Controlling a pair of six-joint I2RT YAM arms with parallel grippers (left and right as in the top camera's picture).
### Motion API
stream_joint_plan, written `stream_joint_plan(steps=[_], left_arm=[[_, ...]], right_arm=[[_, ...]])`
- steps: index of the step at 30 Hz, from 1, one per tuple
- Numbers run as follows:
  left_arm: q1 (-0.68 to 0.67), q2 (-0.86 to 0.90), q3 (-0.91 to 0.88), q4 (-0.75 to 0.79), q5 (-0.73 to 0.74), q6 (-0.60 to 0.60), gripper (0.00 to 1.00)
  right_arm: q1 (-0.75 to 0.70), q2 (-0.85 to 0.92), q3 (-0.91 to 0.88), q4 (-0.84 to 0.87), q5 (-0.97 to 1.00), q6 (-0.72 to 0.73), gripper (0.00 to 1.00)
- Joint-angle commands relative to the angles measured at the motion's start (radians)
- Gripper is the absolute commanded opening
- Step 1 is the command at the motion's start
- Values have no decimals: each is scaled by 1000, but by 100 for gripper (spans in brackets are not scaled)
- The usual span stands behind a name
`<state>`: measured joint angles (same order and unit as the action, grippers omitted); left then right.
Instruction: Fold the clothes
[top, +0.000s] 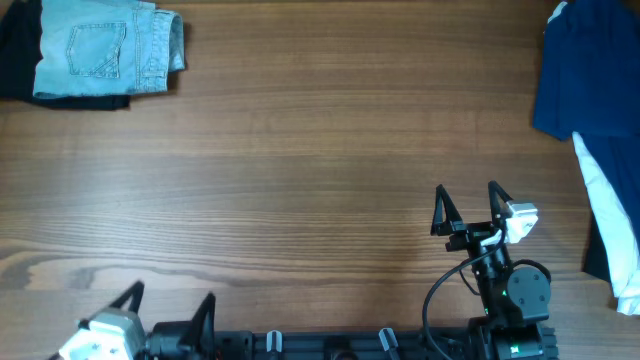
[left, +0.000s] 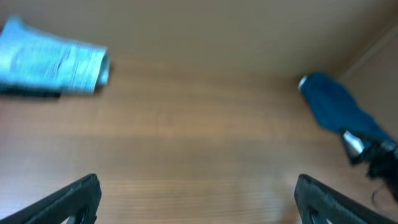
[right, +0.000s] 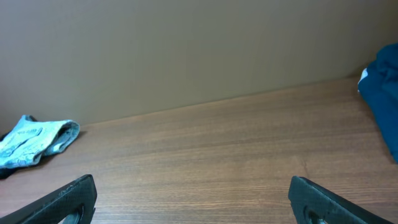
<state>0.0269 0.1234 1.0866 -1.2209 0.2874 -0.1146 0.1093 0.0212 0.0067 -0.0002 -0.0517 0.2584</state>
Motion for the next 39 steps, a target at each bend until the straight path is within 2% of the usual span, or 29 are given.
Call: stream_joint_plan(steps=[1,9,14,19,28,34,39], left_arm=[[-5,-30,-159,190,54,-51,100],[-19,-47,-663,819,-14,-51,100],[-23,-79,-900,1074,-19,-51,100],[-23,-119,-956,1086,-47,-51,100],[-23,-120,-959,1093,-183,-51,100],[-23,-120,-1030,1225,-200,-51,100],[-23,-120,-1078,1278,-201,-51,100]], right_arm=[[-2,3,-2,2,-4,-19,100],[-2,3,-2,2,-4,-19,100],[-2,3,-2,2,-4,-19,100],[-2,3,-2,2,-4,-20,100],[-2,3,-2,2,-4,-20,100],[-2,3,-2,2,-4,-19,100],[-2,3,-2,2,-4,-19,100]])
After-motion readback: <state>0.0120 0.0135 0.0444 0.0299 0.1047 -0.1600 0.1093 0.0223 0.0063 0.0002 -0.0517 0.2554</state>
